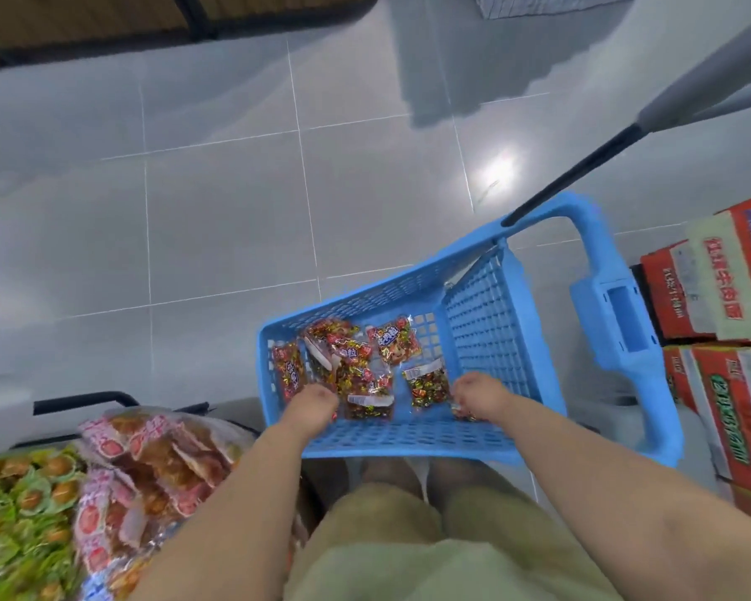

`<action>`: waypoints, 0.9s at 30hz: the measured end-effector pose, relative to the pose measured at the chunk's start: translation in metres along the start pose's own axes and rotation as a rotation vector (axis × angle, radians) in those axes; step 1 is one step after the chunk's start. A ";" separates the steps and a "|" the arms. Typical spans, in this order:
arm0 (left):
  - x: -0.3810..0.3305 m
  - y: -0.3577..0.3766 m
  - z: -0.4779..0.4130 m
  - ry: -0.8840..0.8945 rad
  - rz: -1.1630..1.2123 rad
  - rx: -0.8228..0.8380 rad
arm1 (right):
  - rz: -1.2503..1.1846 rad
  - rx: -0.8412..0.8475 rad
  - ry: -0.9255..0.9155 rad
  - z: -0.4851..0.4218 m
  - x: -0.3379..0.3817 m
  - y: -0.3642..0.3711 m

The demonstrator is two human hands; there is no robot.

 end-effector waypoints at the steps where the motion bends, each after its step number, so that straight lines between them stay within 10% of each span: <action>1: 0.002 0.005 -0.007 -0.015 0.035 0.019 | 0.034 0.004 0.006 -0.010 -0.002 0.004; 9: 0.023 0.029 -0.064 -0.317 0.657 0.024 | 0.136 -0.033 0.076 -0.089 -0.035 0.022; 27: 0.031 0.084 -0.105 -0.359 0.551 0.098 | 0.982 0.192 -0.028 -0.121 -0.043 0.046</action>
Point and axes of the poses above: each hand's wrist, its own z-axis away from the middle knuckle, its own y-axis out of the palm, x = y × z, the point moved 7 cm from there along -z, towards the middle knuckle, and after that the axes turned 3 degrees about -z, right-handed, at the moved point
